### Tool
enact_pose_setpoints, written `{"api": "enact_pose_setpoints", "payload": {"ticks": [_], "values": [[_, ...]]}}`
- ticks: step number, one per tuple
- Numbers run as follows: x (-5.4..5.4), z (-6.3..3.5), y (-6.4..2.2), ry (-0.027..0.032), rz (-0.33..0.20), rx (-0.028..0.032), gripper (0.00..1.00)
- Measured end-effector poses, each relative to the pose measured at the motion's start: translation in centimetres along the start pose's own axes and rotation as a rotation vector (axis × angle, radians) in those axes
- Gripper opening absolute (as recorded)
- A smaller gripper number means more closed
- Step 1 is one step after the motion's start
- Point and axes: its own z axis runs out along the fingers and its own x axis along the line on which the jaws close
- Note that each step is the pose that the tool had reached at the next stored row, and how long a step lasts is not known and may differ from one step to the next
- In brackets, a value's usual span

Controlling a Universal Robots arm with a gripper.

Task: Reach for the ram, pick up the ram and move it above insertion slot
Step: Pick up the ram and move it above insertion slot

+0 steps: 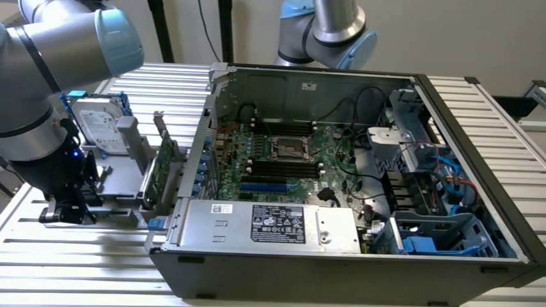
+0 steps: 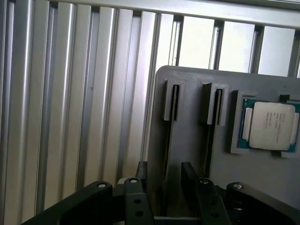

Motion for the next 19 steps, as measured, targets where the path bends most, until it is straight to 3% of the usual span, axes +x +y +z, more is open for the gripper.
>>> {"api": "enact_pose_setpoints", "payload": {"ticks": [5,8,10,11,19], "values": [[0.02,0.06,-0.12,-0.0007,0.0,-0.0009,0.4],[0.02,0.07,-0.13,-0.0008,0.002,-0.002,0.22],[0.02,0.08,-0.14,-0.0009,0.003,-0.0027,0.22],[0.02,0.09,-0.15,-0.001,0.004,-0.003,0.15],[0.04,0.1,-0.29,-0.0021,0.021,-0.005,0.13]]}}
